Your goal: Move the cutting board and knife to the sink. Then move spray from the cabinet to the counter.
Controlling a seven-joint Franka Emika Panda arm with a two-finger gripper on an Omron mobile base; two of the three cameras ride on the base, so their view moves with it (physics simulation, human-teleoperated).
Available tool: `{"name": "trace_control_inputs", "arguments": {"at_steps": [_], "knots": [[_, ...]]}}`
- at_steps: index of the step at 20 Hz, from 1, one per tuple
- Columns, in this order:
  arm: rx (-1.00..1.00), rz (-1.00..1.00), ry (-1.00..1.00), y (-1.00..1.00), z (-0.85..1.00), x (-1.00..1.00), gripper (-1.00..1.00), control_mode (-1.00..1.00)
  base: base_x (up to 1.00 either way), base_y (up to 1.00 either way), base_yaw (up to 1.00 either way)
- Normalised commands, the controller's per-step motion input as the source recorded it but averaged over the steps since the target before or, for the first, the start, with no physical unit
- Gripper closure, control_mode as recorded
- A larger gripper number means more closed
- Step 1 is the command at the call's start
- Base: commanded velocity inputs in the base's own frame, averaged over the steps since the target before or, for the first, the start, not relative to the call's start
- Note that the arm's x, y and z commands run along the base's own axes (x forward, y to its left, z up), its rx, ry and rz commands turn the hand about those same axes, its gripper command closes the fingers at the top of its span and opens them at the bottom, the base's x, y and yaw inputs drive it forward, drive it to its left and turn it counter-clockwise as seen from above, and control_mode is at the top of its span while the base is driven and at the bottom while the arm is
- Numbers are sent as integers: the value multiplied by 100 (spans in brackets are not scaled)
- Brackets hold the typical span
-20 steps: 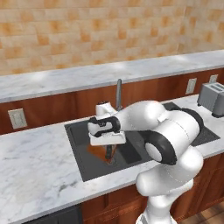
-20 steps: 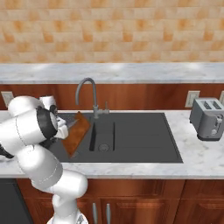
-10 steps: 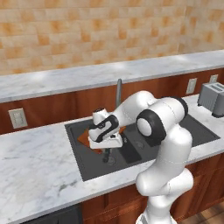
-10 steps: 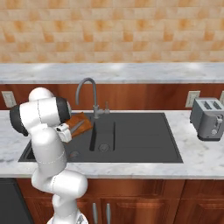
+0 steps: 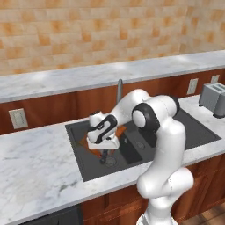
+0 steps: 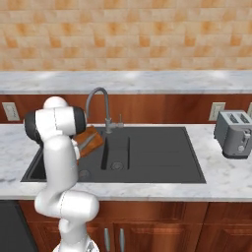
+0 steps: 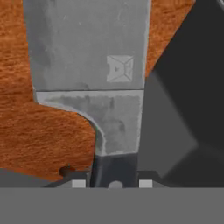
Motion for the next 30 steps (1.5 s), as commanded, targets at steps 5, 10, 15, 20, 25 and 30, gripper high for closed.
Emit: {"name": "trace_control_inputs", "arguments": {"at_steps": [5,10,15,20,25,30], "knots": [[-1,-9,0,0,-8,0,-100,-100,0,0,0],[0,-8,0,0,3,-9,-100,-100,0,0,0],[0,-9,-12,0,58,-47,-100,-100,0,0,0],[1,-6,-30,-8,100,-95,-100,-100,0,0,0],[1,0,-15,-26,100,-73,-100,-100,0,0,0],[5,0,0,-55,100,-59,-100,-100,0,0,0]]}}
